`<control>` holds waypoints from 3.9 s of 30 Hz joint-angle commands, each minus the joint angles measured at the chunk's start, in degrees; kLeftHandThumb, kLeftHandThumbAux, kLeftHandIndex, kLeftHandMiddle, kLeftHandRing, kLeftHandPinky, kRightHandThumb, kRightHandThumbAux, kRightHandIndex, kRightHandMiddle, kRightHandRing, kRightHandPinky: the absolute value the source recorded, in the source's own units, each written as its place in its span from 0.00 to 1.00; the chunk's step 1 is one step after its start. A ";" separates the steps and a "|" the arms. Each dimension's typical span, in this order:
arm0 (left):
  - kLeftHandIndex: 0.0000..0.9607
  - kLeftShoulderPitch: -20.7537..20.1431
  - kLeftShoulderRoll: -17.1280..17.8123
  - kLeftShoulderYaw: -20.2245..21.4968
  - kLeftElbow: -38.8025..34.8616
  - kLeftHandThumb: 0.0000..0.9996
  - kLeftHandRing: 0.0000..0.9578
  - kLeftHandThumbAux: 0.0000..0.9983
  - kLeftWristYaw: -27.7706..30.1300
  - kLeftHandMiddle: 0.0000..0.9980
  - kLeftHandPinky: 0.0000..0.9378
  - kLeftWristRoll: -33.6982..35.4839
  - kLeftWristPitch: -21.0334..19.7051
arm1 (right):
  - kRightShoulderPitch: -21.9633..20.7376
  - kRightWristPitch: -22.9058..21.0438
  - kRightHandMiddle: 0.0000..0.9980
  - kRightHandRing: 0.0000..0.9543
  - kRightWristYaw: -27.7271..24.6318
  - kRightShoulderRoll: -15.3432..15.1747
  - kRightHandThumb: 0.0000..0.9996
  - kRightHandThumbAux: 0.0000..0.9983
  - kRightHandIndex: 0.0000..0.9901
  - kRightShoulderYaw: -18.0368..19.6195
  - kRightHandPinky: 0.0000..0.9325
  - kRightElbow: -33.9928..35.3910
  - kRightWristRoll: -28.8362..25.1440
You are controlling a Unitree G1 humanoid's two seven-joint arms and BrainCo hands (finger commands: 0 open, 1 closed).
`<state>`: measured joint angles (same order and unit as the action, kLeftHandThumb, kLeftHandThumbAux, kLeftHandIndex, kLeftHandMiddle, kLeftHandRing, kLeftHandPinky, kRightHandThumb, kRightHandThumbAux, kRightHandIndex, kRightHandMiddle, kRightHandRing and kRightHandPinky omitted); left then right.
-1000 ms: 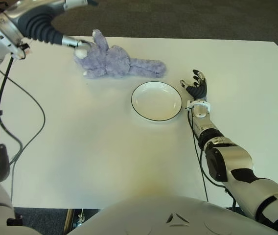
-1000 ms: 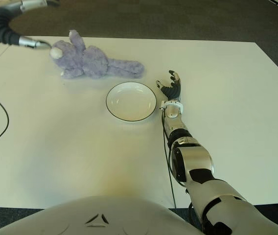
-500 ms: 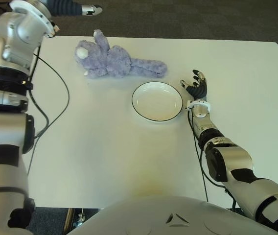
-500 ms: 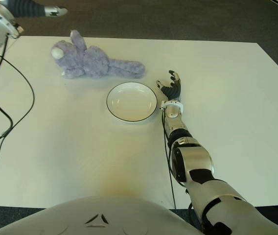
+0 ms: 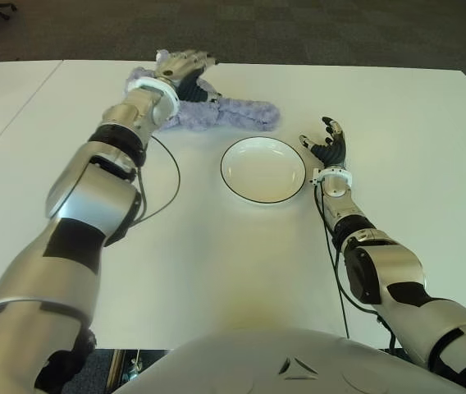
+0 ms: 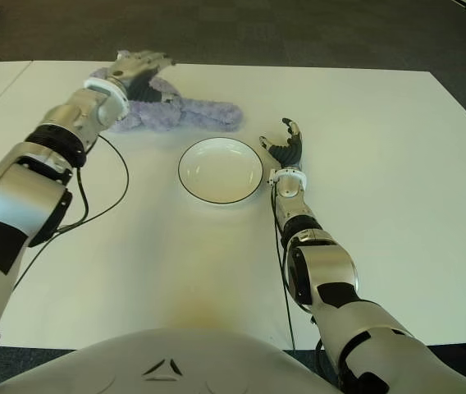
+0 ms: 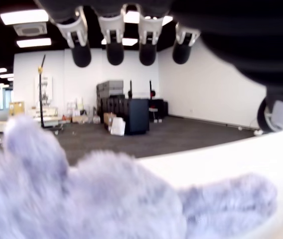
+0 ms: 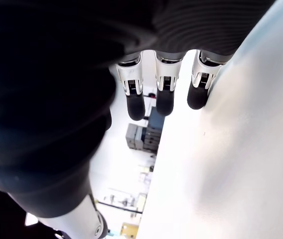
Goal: Put the doll into the plate.
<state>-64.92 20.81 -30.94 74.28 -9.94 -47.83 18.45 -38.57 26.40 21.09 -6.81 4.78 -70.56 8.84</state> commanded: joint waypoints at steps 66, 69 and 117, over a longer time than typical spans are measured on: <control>0.00 9.60 7.05 -10.58 -3.26 0.00 0.00 0.27 45.35 0.00 0.00 2.34 8.49 | 11.44 -5.26 0.14 0.12 -1.55 3.86 0.37 0.86 0.18 1.22 0.14 -7.09 -0.09; 0.00 12.06 11.45 -10.40 -9.30 0.00 0.00 0.29 48.67 0.00 0.00 4.61 11.51 | 11.43 -5.38 0.13 0.11 -1.64 3.84 0.37 0.86 0.17 1.16 0.12 -7.07 -0.06; 0.00 46.64 55.81 21.66 -103.55 0.09 0.00 0.27 81.03 0.00 0.00 55.40 -12.95 | 10.87 -6.24 0.14 0.13 0.12 3.16 0.34 0.87 0.15 -1.07 0.15 -7.19 1.45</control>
<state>-19.11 74.93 -10.95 -27.55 67.29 5.19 8.93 -38.25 26.83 21.63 -6.31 4.39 -70.83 9.19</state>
